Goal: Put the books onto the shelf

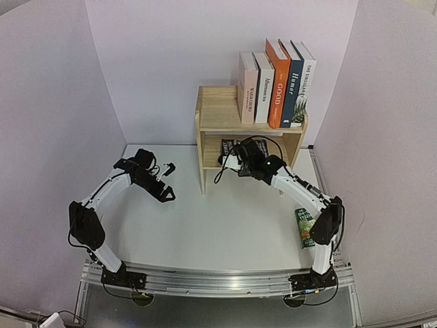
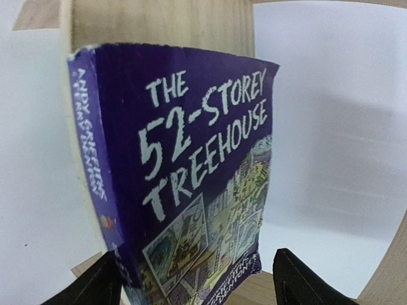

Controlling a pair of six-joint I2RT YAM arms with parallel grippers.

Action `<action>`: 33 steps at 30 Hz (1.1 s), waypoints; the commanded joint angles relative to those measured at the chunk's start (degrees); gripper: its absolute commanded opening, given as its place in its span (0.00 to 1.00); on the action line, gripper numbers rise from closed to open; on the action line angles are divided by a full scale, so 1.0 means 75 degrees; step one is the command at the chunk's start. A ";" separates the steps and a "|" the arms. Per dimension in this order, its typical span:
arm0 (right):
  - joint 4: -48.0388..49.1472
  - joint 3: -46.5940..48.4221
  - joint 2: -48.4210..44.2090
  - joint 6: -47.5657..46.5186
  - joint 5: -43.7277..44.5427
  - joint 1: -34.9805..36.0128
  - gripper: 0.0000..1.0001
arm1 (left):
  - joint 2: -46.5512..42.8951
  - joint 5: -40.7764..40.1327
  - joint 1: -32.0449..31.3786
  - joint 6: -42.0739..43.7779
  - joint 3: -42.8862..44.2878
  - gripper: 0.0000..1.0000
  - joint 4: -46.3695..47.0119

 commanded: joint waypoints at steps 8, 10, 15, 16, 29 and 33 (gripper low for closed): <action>-0.1664 0.0848 0.0156 0.0810 -0.0795 -0.0070 0.50 | 0.0138 0.0164 0.0030 0.0066 0.0121 1.00 0.0042; -0.1678 0.0834 0.0180 0.0851 -0.0798 -0.0101 0.45 | 0.0132 0.0157 0.0025 0.0066 0.0115 1.00 0.0036; -0.1689 0.0886 0.0232 0.0903 -0.0868 -0.0156 0.44 | 0.0088 0.0129 0.0026 0.0086 0.0082 0.99 0.0031; -0.1689 0.0932 0.0266 0.0910 -0.0892 -0.0181 0.43 | 0.0090 0.0129 0.0029 0.0086 0.0083 0.99 0.0027; -0.1628 0.1402 0.0641 0.0915 -0.1017 -0.0378 0.25 | 0.0066 0.0069 0.0029 0.0087 0.0065 0.99 0.0052; -0.1618 0.1397 0.0669 0.0861 -0.1010 -0.0419 0.23 | 0.0059 0.0056 0.0030 0.0081 0.0064 0.99 0.0057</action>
